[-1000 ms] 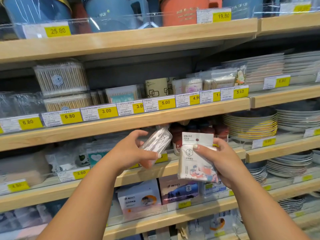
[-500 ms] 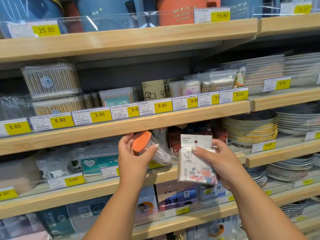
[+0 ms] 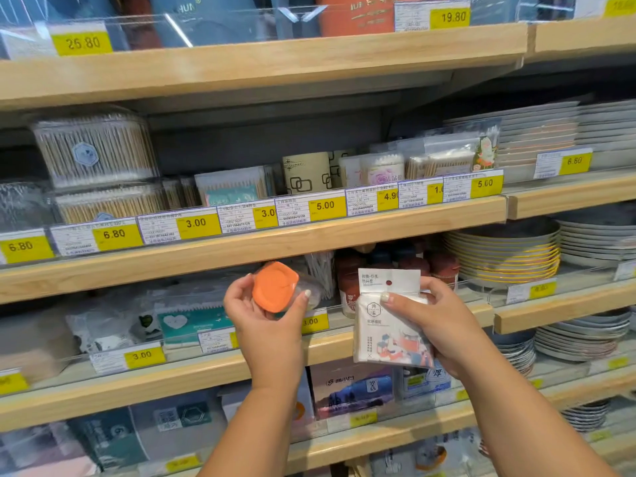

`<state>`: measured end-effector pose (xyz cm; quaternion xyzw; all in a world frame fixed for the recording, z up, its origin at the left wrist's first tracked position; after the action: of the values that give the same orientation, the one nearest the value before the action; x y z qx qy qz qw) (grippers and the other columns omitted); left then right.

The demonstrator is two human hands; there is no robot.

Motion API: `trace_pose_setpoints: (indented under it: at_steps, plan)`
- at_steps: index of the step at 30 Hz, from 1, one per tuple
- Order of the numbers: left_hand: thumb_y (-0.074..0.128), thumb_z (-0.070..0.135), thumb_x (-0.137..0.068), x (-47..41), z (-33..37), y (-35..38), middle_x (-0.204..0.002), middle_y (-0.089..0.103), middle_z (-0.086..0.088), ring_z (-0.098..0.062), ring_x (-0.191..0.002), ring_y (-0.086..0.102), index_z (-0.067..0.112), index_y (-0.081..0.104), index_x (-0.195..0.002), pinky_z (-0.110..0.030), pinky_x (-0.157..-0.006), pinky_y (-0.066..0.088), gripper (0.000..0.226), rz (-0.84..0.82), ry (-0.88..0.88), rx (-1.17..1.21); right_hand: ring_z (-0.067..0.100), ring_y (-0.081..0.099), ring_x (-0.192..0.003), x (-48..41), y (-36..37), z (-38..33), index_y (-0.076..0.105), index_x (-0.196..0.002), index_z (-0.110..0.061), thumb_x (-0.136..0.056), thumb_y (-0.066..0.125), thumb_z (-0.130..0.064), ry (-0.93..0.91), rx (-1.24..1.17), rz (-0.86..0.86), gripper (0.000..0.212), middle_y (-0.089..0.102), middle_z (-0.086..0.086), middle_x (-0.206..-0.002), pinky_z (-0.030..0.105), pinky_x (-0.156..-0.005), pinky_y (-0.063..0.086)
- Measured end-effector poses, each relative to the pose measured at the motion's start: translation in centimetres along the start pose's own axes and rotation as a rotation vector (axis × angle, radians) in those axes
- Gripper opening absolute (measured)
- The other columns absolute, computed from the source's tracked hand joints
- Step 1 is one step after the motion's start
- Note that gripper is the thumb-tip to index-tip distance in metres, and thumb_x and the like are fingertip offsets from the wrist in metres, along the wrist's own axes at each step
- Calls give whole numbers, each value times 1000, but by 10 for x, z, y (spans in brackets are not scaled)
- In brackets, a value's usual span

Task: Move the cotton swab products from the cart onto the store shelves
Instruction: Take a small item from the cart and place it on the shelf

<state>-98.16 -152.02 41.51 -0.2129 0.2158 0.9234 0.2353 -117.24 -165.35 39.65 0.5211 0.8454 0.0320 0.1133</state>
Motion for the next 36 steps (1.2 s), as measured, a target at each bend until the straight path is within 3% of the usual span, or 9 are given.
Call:
trace_pose_setpoints:
  at_steps: [5, 9, 13, 17, 21, 24, 28, 32, 36]
  plan:
    - [81, -3, -69, -10, -15, 17, -110, 53, 16, 8, -96, 58, 26, 30, -122, -15, -84, 42, 79, -111, -22, -147, 27, 73, -81, 0, -1, -3, 57, -109, -16, -43, 86, -37, -15, 17, 0, 75, 70, 10, -104, 43, -67, 59]
    - [85, 13, -69, -20, -14, 29, -108, 57, -4, -18, -91, 59, 20, 30, -112, -26, -75, 43, 70, -157, -91, -407, 27, 73, -83, -1, -5, -5, 56, -110, -18, -41, 87, -40, -23, 11, 13, 79, 70, 9, -106, 43, -68, 58]
    - [83, 29, -72, -25, -14, 37, -112, 52, -9, -24, -95, 51, 15, 31, -100, -33, -75, 41, 60, -191, -146, -627, 27, 73, -83, -1, -7, -5, 56, -110, -17, -35, 91, -42, -26, 16, 19, 86, 71, 9, -105, 42, -66, 57]
    - [72, 44, -80, -28, -12, 43, -101, 50, -10, -34, -113, 41, 12, 35, -90, -41, -92, 32, 50, -258, -89, -929, 28, 73, -81, -1, -12, -7, 57, -108, -17, -40, 88, -38, -28, 12, 26, 78, 72, 10, -102, 44, -67, 58]
    - [58, 45, -90, -38, -14, 51, -92, 60, -11, -36, -108, 49, 12, 49, -80, -42, -96, 30, 36, -385, -63, -1142, 28, 73, -81, -2, -18, -10, 58, -106, -17, -42, 87, -34, -36, -9, 41, 72, 72, 9, -100, 47, -68, 58]
    - [51, 47, -91, -39, -18, 54, -93, 62, -12, -35, -107, 51, 16, 41, -63, -42, -99, 30, 43, -444, -103, -1220, 27, 73, -81, -3, -16, -10, 58, -106, -16, -43, 86, -33, -39, -14, 43, 71, 72, 8, -99, 46, -69, 58]
    - [46, 76, -79, -36, -18, 58, -77, 53, -5, -31, -102, 52, 14, 48, -57, -45, -100, 27, 66, -378, -144, -1353, 25, 73, -81, -3, -10, -8, 58, -109, -15, -44, 85, -33, -36, -6, 25, 73, 72, 7, -101, 39, -65, 58]
    - [46, 61, -89, -40, -16, 63, -91, 64, -7, -31, -109, 53, 12, 65, -80, -47, -108, 21, 53, -342, -148, -1351, 24, 73, -82, -4, -8, -4, 57, -111, -15, -43, 86, -36, -24, -3, 13, 77, 71, 8, -103, 37, -62, 57]
    - [51, 46, -91, -42, -23, 60, -69, 53, -4, -32, -92, 53, 9, 48, -60, -45, -104, 25, 48, -371, -144, -1221, 24, 73, -80, -4, -9, -3, 56, -110, -16, -43, 85, -35, -16, -12, 12, 76, 71, 8, -102, 37, -62, 57]
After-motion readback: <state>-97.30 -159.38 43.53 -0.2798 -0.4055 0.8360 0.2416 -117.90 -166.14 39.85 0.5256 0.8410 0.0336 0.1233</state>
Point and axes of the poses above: each hand's wrist, its own x-axis away from the middle knuckle, its own y-axis out of the palm, z = x × y, the point moved 6 cm from there along -x, towards the middle knuckle
